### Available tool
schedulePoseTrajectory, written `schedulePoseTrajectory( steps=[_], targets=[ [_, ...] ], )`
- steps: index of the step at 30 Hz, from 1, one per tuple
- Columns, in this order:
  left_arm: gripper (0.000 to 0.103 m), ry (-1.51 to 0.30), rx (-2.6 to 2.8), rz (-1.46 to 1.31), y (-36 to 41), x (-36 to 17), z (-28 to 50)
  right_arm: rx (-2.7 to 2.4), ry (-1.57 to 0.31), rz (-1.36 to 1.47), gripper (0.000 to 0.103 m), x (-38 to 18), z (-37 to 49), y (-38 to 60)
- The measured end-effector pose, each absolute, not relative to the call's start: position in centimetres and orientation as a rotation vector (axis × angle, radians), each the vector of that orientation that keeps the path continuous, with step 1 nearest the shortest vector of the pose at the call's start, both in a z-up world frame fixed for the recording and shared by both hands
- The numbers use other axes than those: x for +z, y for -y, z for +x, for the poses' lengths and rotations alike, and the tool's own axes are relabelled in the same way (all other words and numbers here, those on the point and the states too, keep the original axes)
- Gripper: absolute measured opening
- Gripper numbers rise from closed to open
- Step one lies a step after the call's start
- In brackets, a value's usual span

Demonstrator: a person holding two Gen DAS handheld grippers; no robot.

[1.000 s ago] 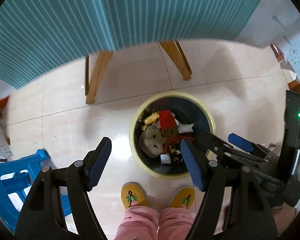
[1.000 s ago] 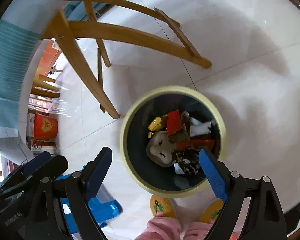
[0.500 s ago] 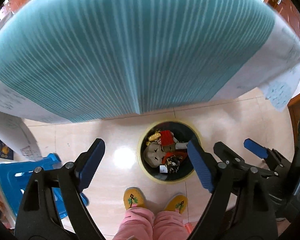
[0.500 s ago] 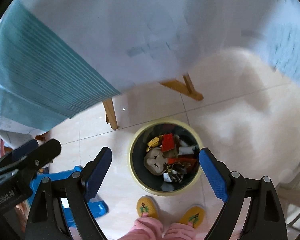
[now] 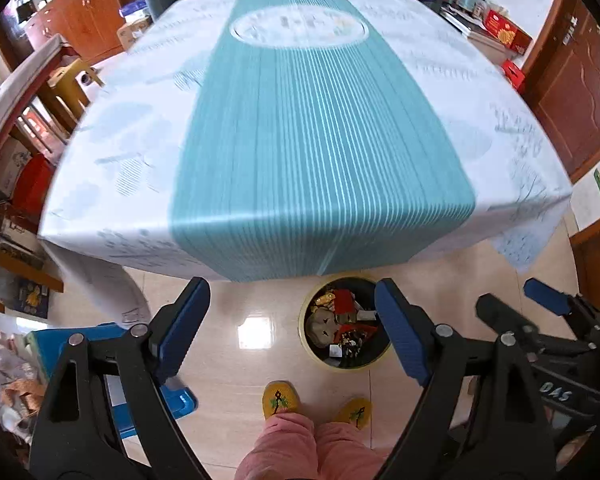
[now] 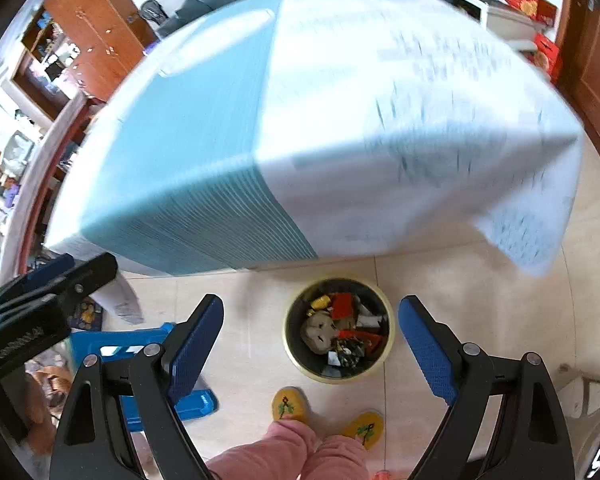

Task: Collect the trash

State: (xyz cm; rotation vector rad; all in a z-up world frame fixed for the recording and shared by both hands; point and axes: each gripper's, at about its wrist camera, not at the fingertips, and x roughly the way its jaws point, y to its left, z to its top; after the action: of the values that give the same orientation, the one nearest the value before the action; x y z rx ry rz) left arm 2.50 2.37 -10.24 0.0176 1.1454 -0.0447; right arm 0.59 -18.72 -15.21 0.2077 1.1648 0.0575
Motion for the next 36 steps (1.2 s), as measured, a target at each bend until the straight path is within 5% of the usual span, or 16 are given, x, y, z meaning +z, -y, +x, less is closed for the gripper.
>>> schedulePoseTrajectory(
  steps=[14,36],
  targets=[
    [0.082,-1.01,-0.013,-0.01,-2.1,2.5,1.1,0.157,-1.064,0.224,0.091,-0.2,0.6,16.8],
    [0.082,-0.88,-0.033,0.014,-0.3,7.8,-1.9,0.142,-0.974,0.156,0.091,5.0,-1.8,15.9]
  ],
)
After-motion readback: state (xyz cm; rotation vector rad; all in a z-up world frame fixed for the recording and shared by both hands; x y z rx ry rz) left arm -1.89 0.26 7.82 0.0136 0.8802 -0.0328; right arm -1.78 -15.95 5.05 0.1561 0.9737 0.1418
